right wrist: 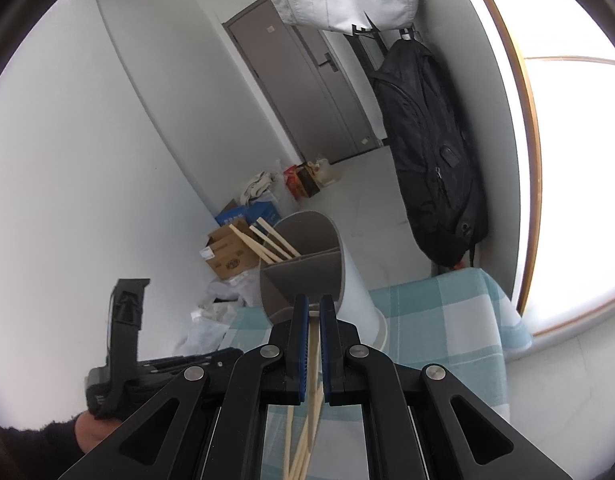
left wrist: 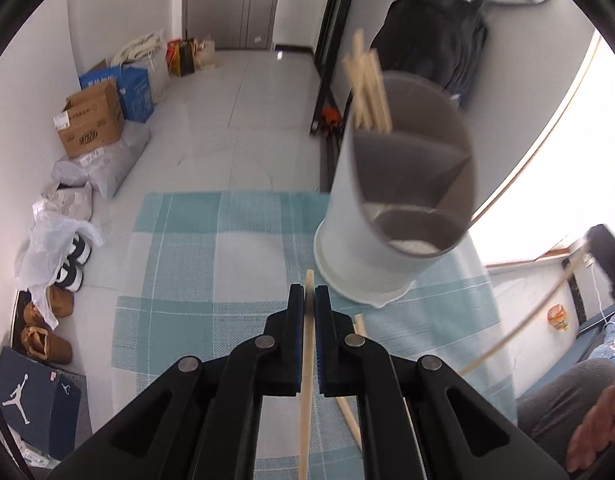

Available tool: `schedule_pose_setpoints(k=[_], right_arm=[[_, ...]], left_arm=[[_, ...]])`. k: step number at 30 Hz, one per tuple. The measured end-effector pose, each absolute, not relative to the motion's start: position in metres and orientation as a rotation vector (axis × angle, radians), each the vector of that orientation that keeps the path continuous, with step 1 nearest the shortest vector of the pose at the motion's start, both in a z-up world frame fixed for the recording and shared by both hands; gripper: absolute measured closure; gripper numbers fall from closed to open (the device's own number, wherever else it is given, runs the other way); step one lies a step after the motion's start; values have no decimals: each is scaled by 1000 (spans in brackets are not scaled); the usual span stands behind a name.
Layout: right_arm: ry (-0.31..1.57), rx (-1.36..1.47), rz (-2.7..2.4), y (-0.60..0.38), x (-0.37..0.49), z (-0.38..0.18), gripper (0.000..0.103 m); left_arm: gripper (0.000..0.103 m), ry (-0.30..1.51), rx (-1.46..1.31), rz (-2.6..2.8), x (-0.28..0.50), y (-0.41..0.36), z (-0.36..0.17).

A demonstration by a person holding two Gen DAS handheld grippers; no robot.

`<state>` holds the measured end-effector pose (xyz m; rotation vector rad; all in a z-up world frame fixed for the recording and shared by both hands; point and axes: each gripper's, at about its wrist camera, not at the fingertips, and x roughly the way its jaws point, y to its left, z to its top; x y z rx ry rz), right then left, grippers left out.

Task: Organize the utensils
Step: 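Raise the left tool's chopstick and carry it over the holder beside the right tool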

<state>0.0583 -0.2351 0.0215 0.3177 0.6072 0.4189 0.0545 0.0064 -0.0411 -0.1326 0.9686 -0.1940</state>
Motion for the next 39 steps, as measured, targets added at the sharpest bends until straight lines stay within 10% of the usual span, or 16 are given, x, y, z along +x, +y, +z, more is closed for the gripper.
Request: schedule_pose_setpoints(k=[39], right_arm=[[414, 88, 455, -197, 156, 185, 98]], left_arm=[[102, 613, -320, -295, 144, 2, 119]])
